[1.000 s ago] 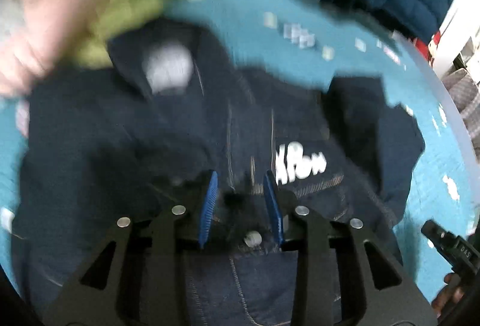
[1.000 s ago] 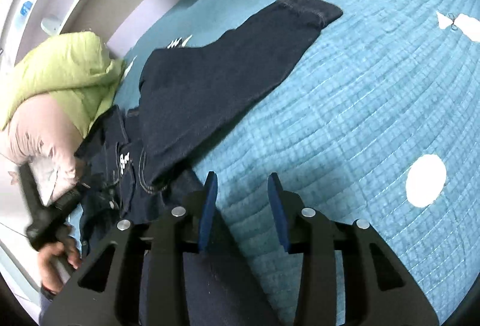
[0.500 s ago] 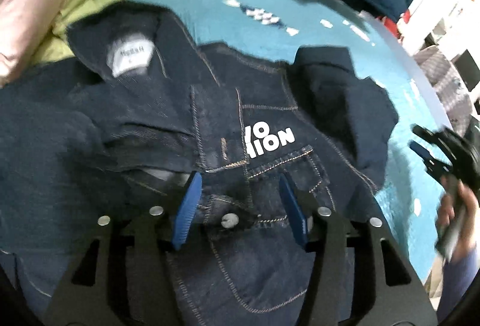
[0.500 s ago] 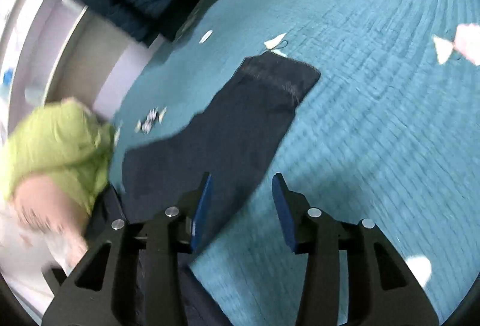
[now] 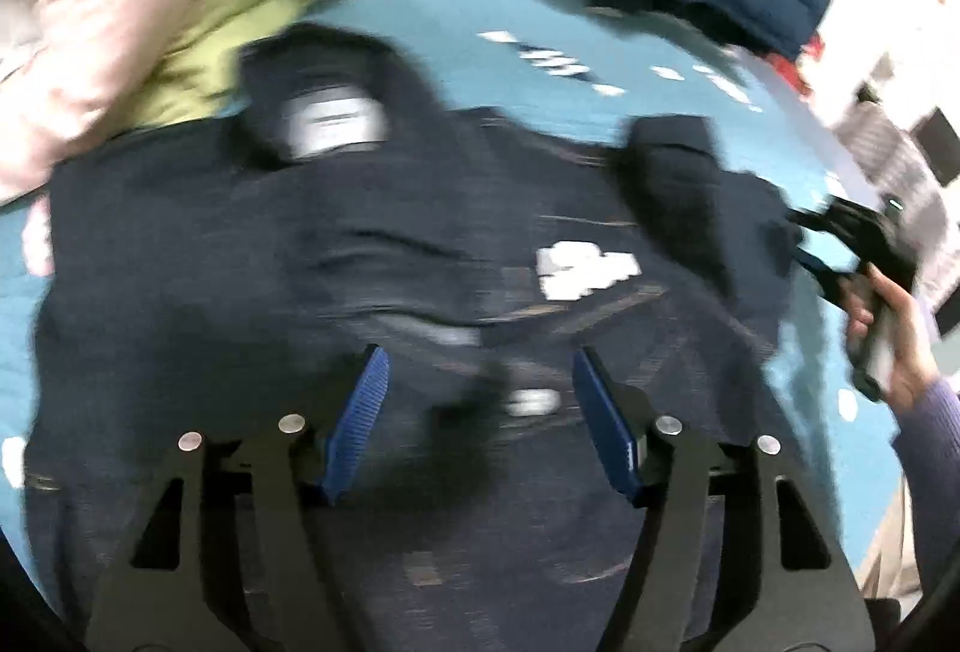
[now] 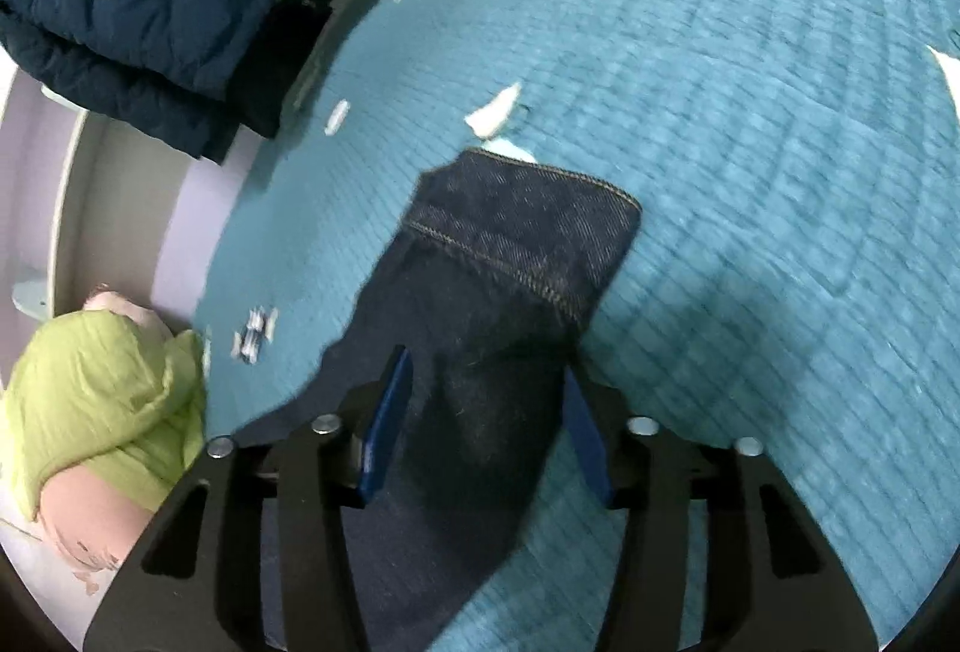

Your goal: Fold large clothes

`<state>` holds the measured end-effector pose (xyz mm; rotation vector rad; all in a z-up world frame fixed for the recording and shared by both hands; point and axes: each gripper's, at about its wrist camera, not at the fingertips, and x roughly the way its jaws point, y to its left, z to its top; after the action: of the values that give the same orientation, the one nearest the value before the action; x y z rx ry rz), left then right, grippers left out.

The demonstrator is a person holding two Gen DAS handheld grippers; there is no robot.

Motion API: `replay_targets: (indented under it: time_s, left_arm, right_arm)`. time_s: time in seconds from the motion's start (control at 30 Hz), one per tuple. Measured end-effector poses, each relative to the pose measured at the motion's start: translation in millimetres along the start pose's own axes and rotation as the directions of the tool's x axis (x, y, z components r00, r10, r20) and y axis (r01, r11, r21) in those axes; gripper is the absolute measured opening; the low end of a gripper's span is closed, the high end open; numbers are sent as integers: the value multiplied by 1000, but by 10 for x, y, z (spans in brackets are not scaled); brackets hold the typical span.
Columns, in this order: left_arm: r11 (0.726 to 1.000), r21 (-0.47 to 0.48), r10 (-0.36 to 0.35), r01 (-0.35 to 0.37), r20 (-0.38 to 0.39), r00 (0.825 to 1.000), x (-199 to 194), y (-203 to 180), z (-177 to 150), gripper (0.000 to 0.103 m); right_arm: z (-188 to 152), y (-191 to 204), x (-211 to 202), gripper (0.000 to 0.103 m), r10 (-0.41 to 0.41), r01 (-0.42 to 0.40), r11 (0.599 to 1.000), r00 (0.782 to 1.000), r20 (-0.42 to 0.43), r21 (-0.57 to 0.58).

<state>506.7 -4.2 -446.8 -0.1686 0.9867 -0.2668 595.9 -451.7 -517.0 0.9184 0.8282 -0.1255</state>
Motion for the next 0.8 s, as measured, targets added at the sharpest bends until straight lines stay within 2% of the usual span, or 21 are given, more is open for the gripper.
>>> replay_targets:
  time_s: [0.1, 0.23, 0.3, 0.33, 0.37, 0.4, 0.5, 0.53, 0.6, 0.67, 0.7, 0.77, 0.8]
  left_arm:
    - [993, 69, -94, 94, -1, 996, 151, -470, -42, 65]
    - [977, 110, -188, 184, 28, 982, 462, -961, -59, 65]
    - [975, 110, -196, 191, 34, 980, 583, -1090, -43, 64]
    - [977, 109, -183, 182, -7, 983, 700, -1157, -38, 64]
    - [978, 83, -183, 189, -78, 980, 859, -1176, -38, 64]
    - [980, 66, -183, 190, -107, 977, 923, -1164, -37, 64]
    - [960, 11, -277, 278, -85, 957, 759, -1006, 59, 64]
    - [951, 21, -309, 310, -22, 951, 506, -908, 79, 64]
    - [945, 61, -323, 320, 46, 945, 170, -763, 59, 66]
    - [967, 71, -251, 244, 110, 962, -241, -396, 2, 66]
    - [981, 41, -196, 192, 136, 971, -413, -160, -30, 66]
    - [995, -26, -92, 97, 162, 983, -663, 280, -87, 66]
    - [998, -53, -6, 15, 175, 985, -828, 576, -136, 66]
  right_arm:
    - [35, 80, -138, 7, 45, -45, 999, 998, 33, -14]
    - [10, 480, -522, 6, 94, -78, 985, 990, 103, -154]
    - [-25, 718, -746, 5, 143, -108, 966, 981, 134, -237]
    - [-59, 864, -882, 4, 177, -129, 950, 973, 149, -284]
    - [-101, 989, -998, 5, 212, -154, 934, 965, 153, -323]
    - [-142, 1092, -1077, 4, 237, -172, 919, 960, 149, -353]
    - [-432, 1544, -1276, 5, 307, -213, 850, 944, 123, -482]
    - [-552, 1700, -1330, 5, 331, -228, 822, 937, 112, -522]
    - [-814, 1993, -1399, 5, 359, -239, 767, 929, 89, -596]
    - [-1167, 2320, -1397, 5, 375, -248, 696, 926, 46, -674]
    - [-1311, 2440, -1373, 5, 383, -261, 667, 923, 21, -697]
    - [-1804, 2786, -1276, 5, 382, -281, 573, 923, -52, -770]
    - [-2055, 2931, -1214, 5, 376, -284, 520, 923, -83, -805]
